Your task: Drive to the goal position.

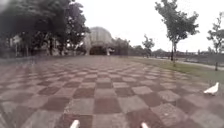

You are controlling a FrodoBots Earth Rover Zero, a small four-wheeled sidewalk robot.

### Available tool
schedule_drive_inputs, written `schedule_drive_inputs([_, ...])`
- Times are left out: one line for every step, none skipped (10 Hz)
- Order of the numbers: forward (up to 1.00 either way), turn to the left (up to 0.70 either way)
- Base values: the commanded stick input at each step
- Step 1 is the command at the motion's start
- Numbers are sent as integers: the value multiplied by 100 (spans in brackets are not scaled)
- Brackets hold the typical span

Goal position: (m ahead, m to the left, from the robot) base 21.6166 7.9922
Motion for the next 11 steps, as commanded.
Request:
schedule_drive_inputs([0, -45])
schedule_drive_inputs([0, -45])
schedule_drive_inputs([0, -45])
schedule_drive_inputs([0, -45])
schedule_drive_inputs([0, -45])
schedule_drive_inputs([0, -45])
schedule_drive_inputs([0, -45])
schedule_drive_inputs([0, -45])
schedule_drive_inputs([0, -45])
schedule_drive_inputs([0, -37])
schedule_drive_inputs([0, -11])
